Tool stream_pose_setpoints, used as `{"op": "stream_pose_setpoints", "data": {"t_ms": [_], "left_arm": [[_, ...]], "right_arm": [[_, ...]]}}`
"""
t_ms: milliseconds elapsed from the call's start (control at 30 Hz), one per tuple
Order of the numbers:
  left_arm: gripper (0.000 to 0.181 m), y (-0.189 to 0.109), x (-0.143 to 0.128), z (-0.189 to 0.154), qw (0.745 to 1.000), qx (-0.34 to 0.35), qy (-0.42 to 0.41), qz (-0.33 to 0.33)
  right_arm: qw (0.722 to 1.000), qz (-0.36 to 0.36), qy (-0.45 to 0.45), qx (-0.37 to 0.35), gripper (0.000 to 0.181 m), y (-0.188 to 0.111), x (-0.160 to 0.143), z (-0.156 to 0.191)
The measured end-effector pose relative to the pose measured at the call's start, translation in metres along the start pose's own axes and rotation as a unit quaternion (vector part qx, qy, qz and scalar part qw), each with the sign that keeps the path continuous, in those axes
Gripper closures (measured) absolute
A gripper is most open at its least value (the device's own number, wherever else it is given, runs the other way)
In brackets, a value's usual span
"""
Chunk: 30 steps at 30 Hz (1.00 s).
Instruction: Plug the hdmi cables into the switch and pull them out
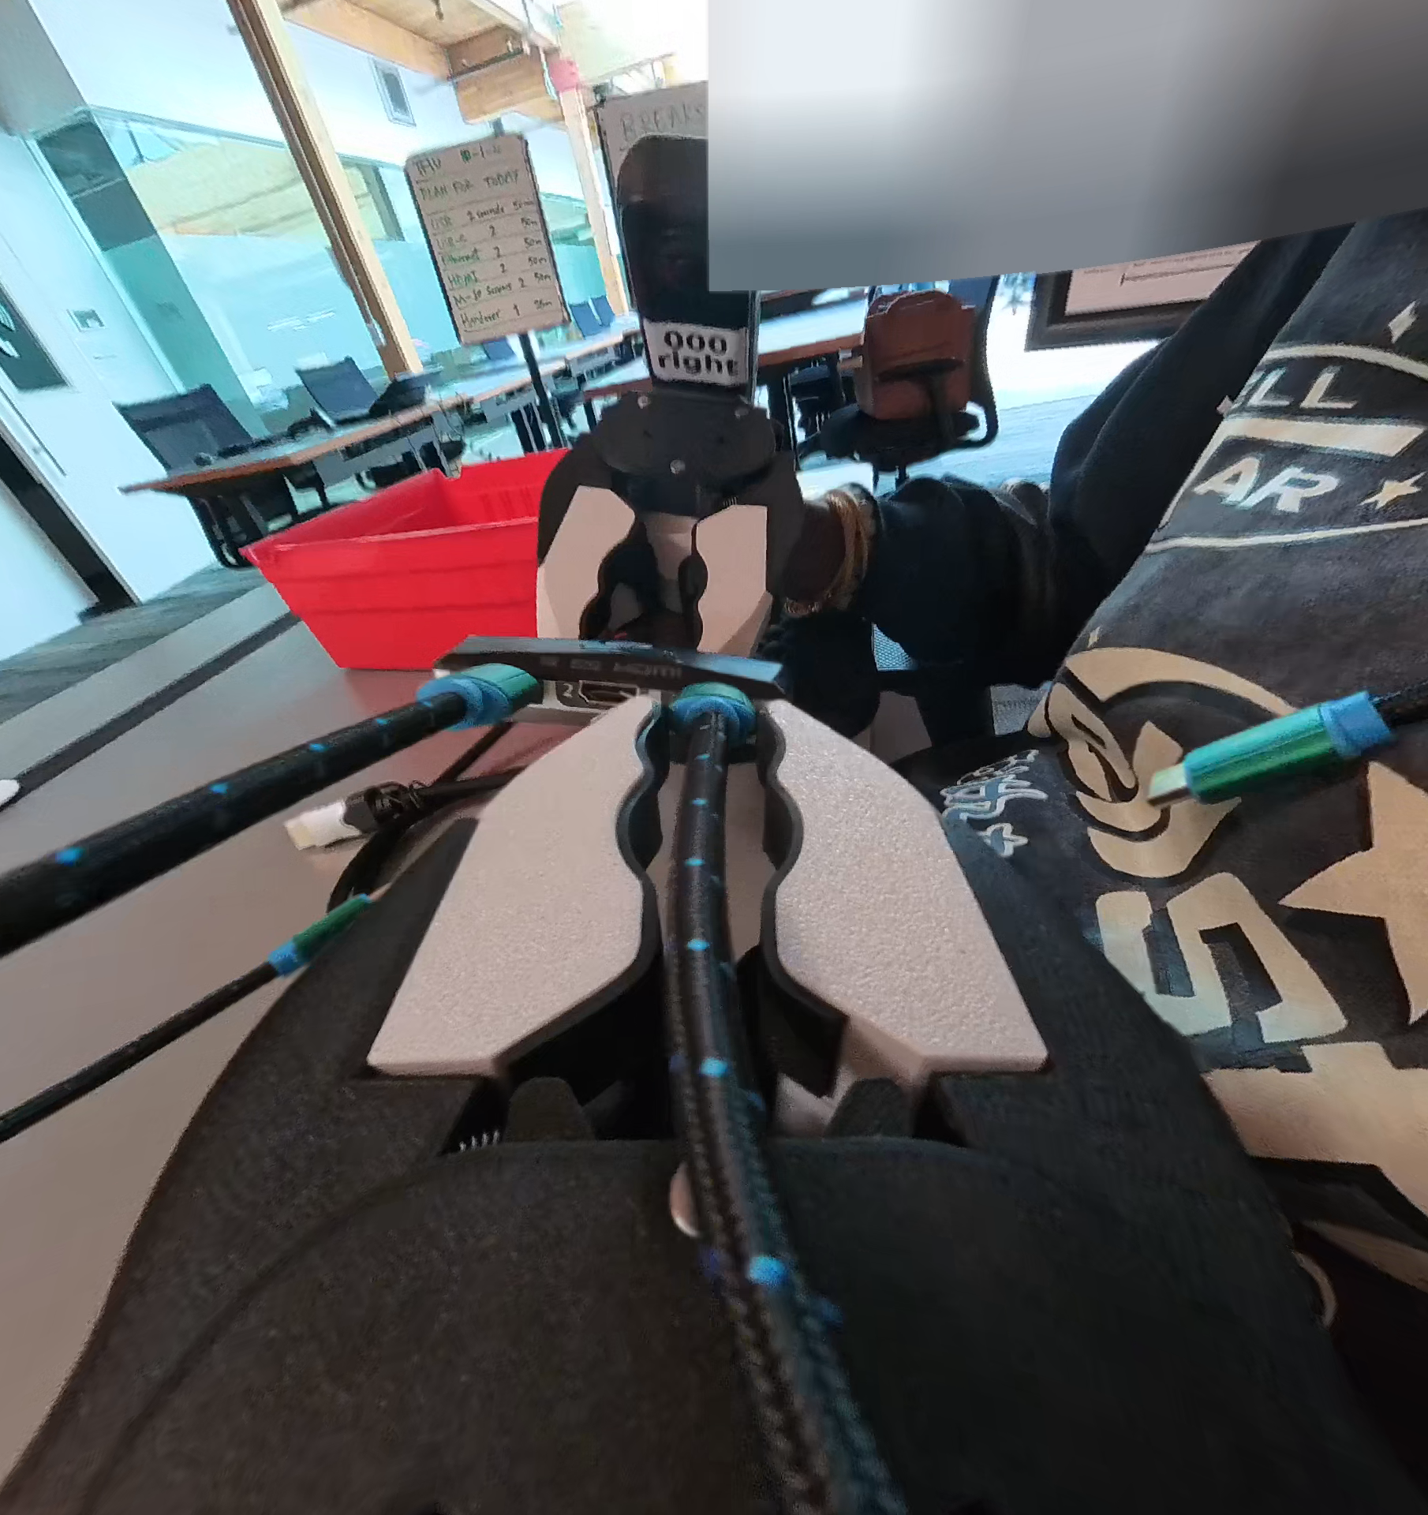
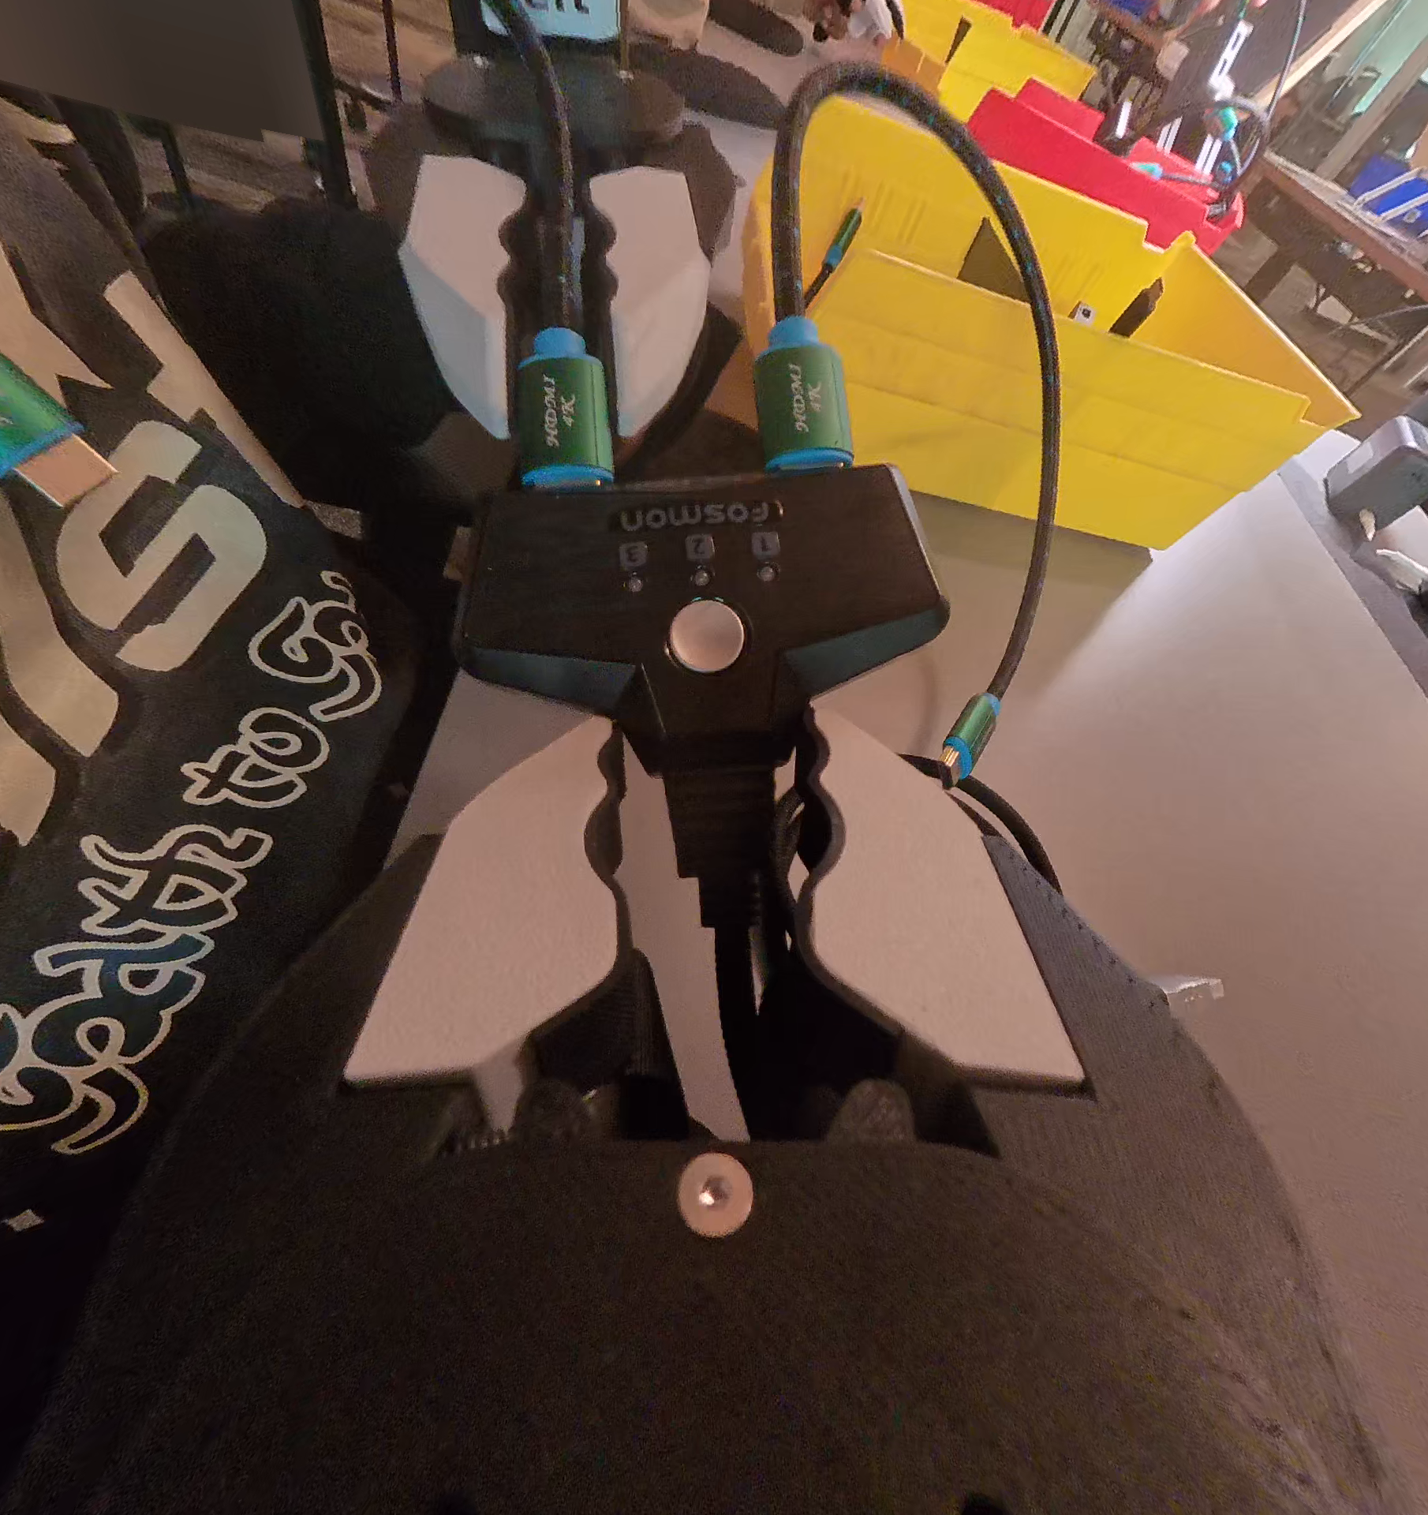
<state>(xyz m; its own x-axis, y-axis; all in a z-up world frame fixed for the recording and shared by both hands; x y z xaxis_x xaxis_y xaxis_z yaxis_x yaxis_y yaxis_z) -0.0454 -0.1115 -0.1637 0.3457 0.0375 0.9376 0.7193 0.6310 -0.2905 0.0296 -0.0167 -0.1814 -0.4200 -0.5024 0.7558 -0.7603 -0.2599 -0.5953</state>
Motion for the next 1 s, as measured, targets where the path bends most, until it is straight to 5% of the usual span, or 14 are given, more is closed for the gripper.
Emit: {"op": "stream_pose_setpoints", "data": {"t_ms": [233,400,533,767,1000], "left_arm": [[0.161,0.004,0.001,0.003,1.000,0.020,0.001,0.004],[0.149,-0.020,0.014,0.021,0.988,0.067,-0.030,-0.134],[0.151,-0.058,0.011,0.054,0.937,0.195,-0.111,-0.267],[0.153,-0.053,0.007,0.059,0.941,0.215,-0.115,-0.237],[0.153,-0.054,0.007,0.058,0.939,0.220,-0.109,-0.241]], "right_arm": [[1.000,0.009,-0.004,-0.021,0.141,0.002,-0.001,-0.005],[0.993,-0.064,-0.018,-0.093,0.141,-0.016,0.030,-0.020],[0.978,-0.131,0.030,-0.158,0.141,-0.044,0.063,-0.049],[0.918,-0.291,0.117,-0.243,0.141,-0.146,0.103,-0.099],[0.847,-0.365,0.118,-0.367,0.142,-0.262,0.103,-0.107]]}}
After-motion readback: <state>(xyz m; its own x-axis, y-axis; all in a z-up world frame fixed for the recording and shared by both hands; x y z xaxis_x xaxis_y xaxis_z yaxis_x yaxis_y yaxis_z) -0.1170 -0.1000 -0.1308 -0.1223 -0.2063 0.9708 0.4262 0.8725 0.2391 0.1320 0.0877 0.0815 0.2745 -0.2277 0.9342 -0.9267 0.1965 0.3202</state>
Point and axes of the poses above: each gripper's, where its closed fingertips meet, y out along the fingers, x out of its top, z = x × y across the jaws, the point moved 4 cm from there along -y, back along the fingers, and after that the axes turned 14 degrees about z, right-handed, at the moved point
